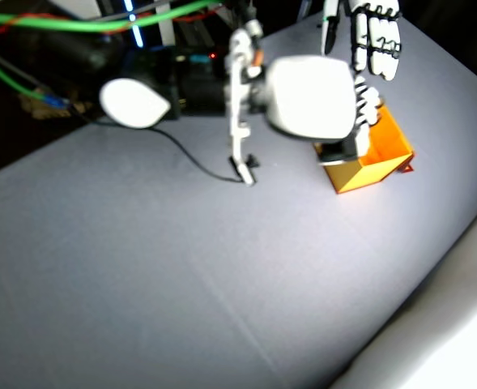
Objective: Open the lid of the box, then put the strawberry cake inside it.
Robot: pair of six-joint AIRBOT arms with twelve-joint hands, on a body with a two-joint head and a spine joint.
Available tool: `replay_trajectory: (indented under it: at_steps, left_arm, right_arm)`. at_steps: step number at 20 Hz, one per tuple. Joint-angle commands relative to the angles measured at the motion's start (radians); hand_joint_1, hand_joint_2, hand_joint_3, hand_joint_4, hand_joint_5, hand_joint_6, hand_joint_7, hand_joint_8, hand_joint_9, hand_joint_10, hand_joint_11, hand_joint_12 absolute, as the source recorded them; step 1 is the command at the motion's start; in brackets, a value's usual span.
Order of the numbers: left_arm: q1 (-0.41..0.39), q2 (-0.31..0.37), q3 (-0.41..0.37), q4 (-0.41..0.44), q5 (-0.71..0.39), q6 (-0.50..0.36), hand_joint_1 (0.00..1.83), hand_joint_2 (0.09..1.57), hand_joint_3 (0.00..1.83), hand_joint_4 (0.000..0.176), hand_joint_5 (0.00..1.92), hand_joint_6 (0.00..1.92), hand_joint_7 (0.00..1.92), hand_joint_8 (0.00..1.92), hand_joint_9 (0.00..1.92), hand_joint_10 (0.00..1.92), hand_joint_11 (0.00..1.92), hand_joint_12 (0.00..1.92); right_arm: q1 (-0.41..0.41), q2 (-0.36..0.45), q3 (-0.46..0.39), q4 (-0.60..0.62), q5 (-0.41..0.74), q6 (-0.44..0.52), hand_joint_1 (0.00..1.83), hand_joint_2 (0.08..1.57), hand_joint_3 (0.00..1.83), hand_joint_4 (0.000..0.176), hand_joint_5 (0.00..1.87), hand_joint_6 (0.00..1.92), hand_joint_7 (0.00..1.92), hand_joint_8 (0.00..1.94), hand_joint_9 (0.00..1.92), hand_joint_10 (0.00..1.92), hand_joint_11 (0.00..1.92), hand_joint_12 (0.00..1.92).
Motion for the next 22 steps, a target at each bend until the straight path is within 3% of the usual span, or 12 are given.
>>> replay_trajectory:
  at_steps: [1,2,3,4,5,7,8,9,13,18,20,22]
  left_arm:
    - [-0.005,-0.003,0.006,-0.008,-0.121,-0.006,0.63,1.35,0.0,0.036,0.07,0.01,0.0,0.0,0.0,0.0,0.0,0.28]
    - [-0.004,-0.008,0.009,-0.008,-0.119,-0.009,0.64,1.35,0.0,0.048,0.06,0.0,0.0,0.0,0.0,0.0,0.0,0.27]
    - [-0.004,-0.012,0.012,-0.008,-0.117,-0.013,0.59,1.35,0.0,0.073,0.05,0.0,0.0,0.0,0.0,0.0,0.0,0.33]
    - [-0.003,-0.019,0.016,-0.01,-0.115,-0.017,0.59,1.35,0.0,0.068,0.05,0.0,0.0,0.0,0.0,0.0,0.0,0.39]
    - [-0.003,-0.023,0.017,-0.014,-0.113,-0.017,0.57,1.35,0.0,0.049,0.05,0.0,0.0,0.0,0.0,0.0,0.0,0.45]
    - [-0.002,-0.029,0.019,-0.018,-0.11,-0.018,0.65,1.34,0.0,0.02,0.1,0.0,0.0,0.0,0.0,0.0,0.0,0.55]
    - [-0.002,-0.032,0.02,-0.018,-0.108,-0.019,0.63,1.34,0.0,0.018,0.13,0.01,0.0,0.0,0.0,0.0,0.0,0.62]
    - [-0.002,-0.035,0.022,-0.018,-0.106,-0.02,0.57,1.35,0.0,0.0,0.16,0.01,0.0,0.0,0.0,0.0,0.0,0.59]
    - [-0.002,-0.043,0.026,-0.022,-0.105,-0.025,0.55,1.35,0.0,0.0,0.15,0.0,0.0,0.0,0.0,0.0,0.0,0.65]
    - [-0.003,-0.051,0.028,-0.024,-0.105,-0.026,0.6,1.33,0.0,0.029,0.0,0.0,0.0,0.0,0.0,0.0,0.0,0.58]
    - [-0.003,-0.051,0.028,-0.024,-0.105,-0.029,0.6,1.33,0.0,0.013,0.02,0.0,0.0,0.0,0.0,0.0,0.0,0.56]
    - [-0.003,-0.054,0.028,-0.026,-0.11,-0.029,0.6,1.34,0.0,0.052,0.01,0.0,0.0,0.0,0.0,0.0,0.0,0.48]
  right_arm:
    - [0.021,-0.011,0.01,0.017,0.097,0.002,1.22,1.23,0.0,0.0,0.74,1.08,0.83,1.53,0.91,1.58,0.92,1.79]
    - [0.031,-0.036,0.026,0.017,0.087,0.002,1.33,1.18,0.0,0.0,0.77,1.04,0.84,1.28,0.93,1.44,0.8,1.59]
    - [0.038,-0.054,0.037,0.017,0.077,0.002,1.24,1.22,0.01,0.0,0.71,1.16,0.85,1.4,0.87,1.31,0.77,1.62]
    - [0.051,-0.072,0.05,0.017,0.063,0.002,1.18,1.25,0.0,0.0,0.7,1.23,0.78,1.5,0.67,1.26,0.43,1.79]
    - [0.062,-0.087,0.06,0.018,0.051,0.0,1.2,1.25,0.0,0.0,0.68,1.23,0.81,1.48,0.71,1.25,0.41,1.81]
    - [0.078,-0.116,0.08,0.021,0.032,-0.001,1.22,1.24,0.0,0.0,0.67,1.19,0.86,1.44,0.94,1.22,0.83,1.63]
    - [0.084,-0.126,0.086,0.021,0.02,-0.007,1.31,1.25,0.01,0.0,0.63,1.27,0.78,1.45,0.71,1.52,0.4,1.73]
    - [0.087,-0.133,0.09,0.022,0.012,-0.013,1.18,1.28,0.0,0.0,0.64,1.33,0.72,1.56,0.61,1.41,0.44,1.8]
    - [0.088,-0.153,0.098,0.022,-0.012,-0.015,1.31,1.29,0.0,0.0,0.61,1.44,0.64,1.46,0.63,1.67,0.4,1.67]
    - [0.088,-0.181,0.114,0.022,-0.061,-0.031,1.33,1.25,0.0,0.0,0.63,1.33,0.72,1.39,0.74,1.57,0.68,1.73]
    - [0.088,-0.184,0.116,0.022,-0.074,-0.038,1.3,1.26,0.0,0.0,0.64,1.36,0.67,1.44,0.75,1.53,0.62,1.7]
    - [0.087,-0.187,0.124,0.022,-0.096,-0.04,1.02,1.17,0.0,0.0,0.39,0.56,0.48,0.63,0.34,0.93,0.04,1.54]
